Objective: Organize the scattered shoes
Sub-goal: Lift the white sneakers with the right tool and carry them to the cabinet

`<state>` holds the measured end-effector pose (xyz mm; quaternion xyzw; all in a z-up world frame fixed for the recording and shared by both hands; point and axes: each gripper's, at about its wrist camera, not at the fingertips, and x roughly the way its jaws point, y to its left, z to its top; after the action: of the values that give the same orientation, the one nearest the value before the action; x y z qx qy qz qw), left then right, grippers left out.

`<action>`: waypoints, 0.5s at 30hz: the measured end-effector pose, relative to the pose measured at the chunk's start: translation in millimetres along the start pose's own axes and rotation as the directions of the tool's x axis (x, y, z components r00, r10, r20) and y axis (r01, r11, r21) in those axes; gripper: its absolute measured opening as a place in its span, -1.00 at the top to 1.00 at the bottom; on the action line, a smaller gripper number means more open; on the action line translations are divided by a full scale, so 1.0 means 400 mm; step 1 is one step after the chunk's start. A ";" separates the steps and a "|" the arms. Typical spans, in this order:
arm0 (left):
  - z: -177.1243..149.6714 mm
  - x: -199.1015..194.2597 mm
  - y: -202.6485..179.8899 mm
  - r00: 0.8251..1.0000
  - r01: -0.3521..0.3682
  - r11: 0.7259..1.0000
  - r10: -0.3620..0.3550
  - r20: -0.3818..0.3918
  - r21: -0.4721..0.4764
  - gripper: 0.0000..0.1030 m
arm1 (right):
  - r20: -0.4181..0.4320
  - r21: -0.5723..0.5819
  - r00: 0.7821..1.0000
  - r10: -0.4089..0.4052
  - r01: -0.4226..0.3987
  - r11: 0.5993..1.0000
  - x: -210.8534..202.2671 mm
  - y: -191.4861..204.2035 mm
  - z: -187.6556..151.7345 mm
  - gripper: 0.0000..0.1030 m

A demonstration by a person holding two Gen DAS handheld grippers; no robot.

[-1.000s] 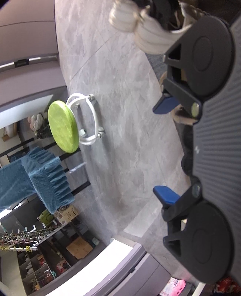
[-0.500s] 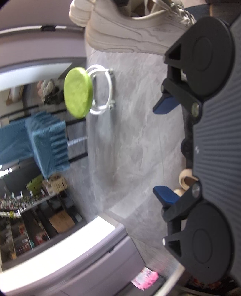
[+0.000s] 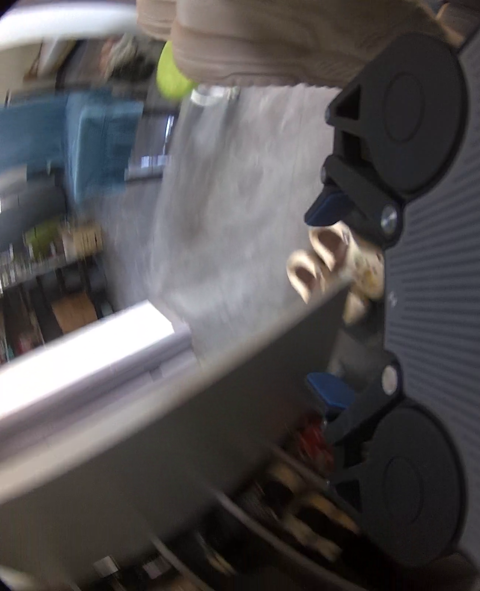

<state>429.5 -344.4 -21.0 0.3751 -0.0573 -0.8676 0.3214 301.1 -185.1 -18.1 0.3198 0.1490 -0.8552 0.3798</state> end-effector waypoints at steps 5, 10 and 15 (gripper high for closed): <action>-0.038 -0.017 0.234 0.982 -0.185 0.967 0.174 -0.076 -0.174 -0.72 | -0.009 -0.110 0.989 0.146 -0.147 0.983 0.016 0.169 0.101 0.44; -0.120 0.000 0.471 0.915 -0.380 0.861 0.297 -0.272 -0.338 -0.73 | -0.020 -0.207 0.968 0.251 -0.250 0.946 0.060 0.348 0.179 0.44; -0.208 0.009 0.651 0.865 -0.489 0.768 0.366 -0.343 -0.412 -0.73 | -0.042 -0.301 0.935 0.351 -0.347 0.888 0.104 0.528 0.257 0.44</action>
<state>618.8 -539.7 6.3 0.3620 0.1179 -0.7036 0.6000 392.6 -400.1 29.1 0.2732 0.2161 -0.7420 0.5728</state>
